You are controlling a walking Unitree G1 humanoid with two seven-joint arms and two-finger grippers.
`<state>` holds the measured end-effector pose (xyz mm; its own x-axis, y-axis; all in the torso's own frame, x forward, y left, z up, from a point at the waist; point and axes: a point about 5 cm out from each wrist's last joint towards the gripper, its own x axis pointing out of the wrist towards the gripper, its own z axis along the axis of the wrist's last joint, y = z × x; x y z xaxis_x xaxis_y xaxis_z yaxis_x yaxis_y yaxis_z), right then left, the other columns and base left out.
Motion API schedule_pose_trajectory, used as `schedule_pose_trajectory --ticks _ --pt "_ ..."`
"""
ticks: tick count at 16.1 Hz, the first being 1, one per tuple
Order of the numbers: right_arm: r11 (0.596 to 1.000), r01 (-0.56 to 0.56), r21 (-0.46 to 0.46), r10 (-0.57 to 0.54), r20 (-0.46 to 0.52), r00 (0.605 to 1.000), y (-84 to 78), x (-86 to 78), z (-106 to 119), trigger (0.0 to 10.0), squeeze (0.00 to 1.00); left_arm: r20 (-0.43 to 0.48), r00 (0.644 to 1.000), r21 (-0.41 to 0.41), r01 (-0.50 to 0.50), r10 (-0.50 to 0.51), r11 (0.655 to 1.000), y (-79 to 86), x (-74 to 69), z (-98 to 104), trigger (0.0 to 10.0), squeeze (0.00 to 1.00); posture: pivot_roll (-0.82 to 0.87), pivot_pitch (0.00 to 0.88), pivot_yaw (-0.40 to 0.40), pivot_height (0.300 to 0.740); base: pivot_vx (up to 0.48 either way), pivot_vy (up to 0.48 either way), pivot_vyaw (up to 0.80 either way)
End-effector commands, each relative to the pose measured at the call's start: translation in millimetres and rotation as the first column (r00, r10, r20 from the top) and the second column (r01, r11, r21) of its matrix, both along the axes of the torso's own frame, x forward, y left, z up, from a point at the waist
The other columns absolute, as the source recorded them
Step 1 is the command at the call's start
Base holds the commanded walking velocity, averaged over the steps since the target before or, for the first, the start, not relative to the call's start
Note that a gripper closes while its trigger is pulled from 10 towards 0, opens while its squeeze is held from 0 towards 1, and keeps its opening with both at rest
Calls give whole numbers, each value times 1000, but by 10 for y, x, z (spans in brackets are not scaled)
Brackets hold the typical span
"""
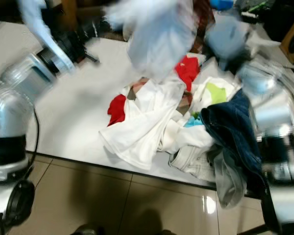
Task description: Hang hanger
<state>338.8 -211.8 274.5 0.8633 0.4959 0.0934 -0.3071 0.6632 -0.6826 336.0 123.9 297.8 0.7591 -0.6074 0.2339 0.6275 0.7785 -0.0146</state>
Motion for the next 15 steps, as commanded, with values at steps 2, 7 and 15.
schedule_pose_trajectory --ticks 2,7,15 --pt "970 -240 -34 229 -198 953 151 -330 -237 10000 0 -41 983 88 -177 182 980 75 146 -143 10000 0 12 11 -21 740 0 0 0" --pt "895 -445 -20 378 -493 783 186 -965 -370 10000 0 -18 909 -8 -417 417 909 213 593 25 10000 0 -1 5 -8 740 0 0 0" --pt "932 -360 30 330 -476 815 -2 -1231 -57 10000 0 -30 926 244 -358 376 901 271 701 -473 10000 0 -22 0 30 740 0 0 0"
